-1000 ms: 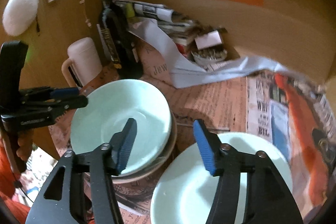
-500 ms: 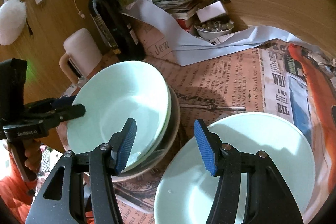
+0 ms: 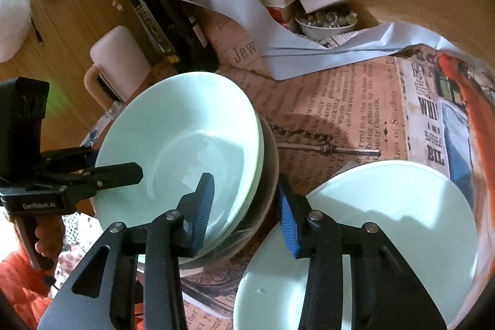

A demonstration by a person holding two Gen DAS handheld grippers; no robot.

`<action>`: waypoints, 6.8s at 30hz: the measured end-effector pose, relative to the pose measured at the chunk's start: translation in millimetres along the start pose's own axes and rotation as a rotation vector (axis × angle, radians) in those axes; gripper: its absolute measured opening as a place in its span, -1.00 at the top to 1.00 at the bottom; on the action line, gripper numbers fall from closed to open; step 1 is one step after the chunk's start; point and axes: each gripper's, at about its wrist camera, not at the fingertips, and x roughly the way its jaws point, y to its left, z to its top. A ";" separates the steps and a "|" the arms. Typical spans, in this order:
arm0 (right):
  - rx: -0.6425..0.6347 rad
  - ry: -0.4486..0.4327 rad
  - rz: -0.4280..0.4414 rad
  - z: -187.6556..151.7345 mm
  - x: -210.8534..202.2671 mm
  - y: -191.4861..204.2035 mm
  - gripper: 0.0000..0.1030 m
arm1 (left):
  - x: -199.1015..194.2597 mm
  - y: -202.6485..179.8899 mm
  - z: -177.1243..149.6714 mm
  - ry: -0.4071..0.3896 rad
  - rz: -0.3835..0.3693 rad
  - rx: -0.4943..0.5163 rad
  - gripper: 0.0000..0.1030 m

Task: Organize plates and bowls

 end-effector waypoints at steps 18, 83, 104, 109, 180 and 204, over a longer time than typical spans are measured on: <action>0.000 -0.059 -0.069 -2.1 -8.7 6.5 0.30 | 3.1 -19.1 -2.4 -0.077 0.152 0.048 0.13; 0.166 -0.297 -0.226 -57.9 -137.0 -61.3 0.30 | 14.4 -151.1 14.8 -0.153 -0.013 0.260 0.14; 0.243 -0.235 -0.228 -74.1 -133.1 -88.1 0.30 | 38.8 -168.3 9.5 -0.074 -0.031 0.290 0.14; 0.245 -0.229 -0.231 -71.6 -128.0 -93.4 0.30 | 42.6 -167.7 13.6 -0.066 -0.036 0.290 0.14; 0.009 -0.779 -0.322 -103.4 -238.3 3.5 -1.00 | -121.6 -192.6 -49.8 -0.771 0.114 0.390 -0.96; 0.021 -0.763 -0.317 -101.3 -234.1 0.0 -1.00 | -111.5 -192.5 -46.1 -0.751 0.112 0.380 -0.98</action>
